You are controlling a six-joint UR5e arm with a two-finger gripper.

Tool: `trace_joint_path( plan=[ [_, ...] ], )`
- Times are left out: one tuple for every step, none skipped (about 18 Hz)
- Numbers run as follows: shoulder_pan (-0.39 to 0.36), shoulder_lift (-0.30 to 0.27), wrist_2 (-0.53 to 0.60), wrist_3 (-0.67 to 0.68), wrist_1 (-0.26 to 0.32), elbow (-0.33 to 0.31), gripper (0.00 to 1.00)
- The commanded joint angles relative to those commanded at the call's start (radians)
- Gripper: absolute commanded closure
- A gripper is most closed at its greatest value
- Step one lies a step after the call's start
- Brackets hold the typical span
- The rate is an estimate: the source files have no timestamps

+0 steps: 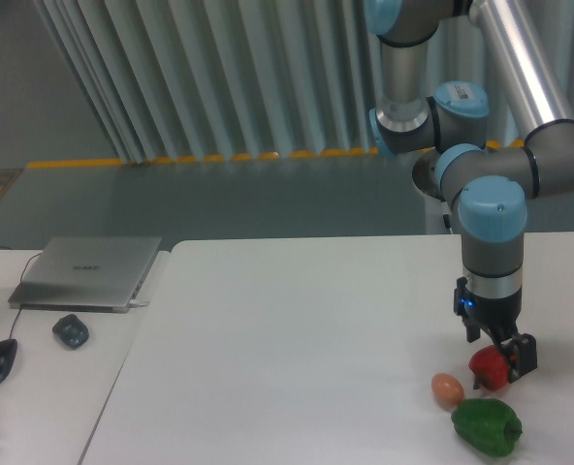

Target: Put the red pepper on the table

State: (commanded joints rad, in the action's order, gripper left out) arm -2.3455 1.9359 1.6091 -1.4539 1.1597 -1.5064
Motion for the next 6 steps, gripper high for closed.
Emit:
trace_joint_path(
  plan=[
    [-0.005,-0.002,0.008,-0.038,0.018,0.002,0.0],
    [-0.017,-0.015,0.017,-0.086,0.038,0.002,0.0],
    [-0.023,-0.025,0.018,-0.117,0.06,0.005,0.0],
    [-0.035,-0.028,0.023,-0.147,0.084,0.005,0.0],
    [-0.054,-0.032,0.025,-0.167,0.094,0.002,0.0],
    [-0.058,-0.037,0.025,-0.171,0.094,0.002,0.0]
  ],
)
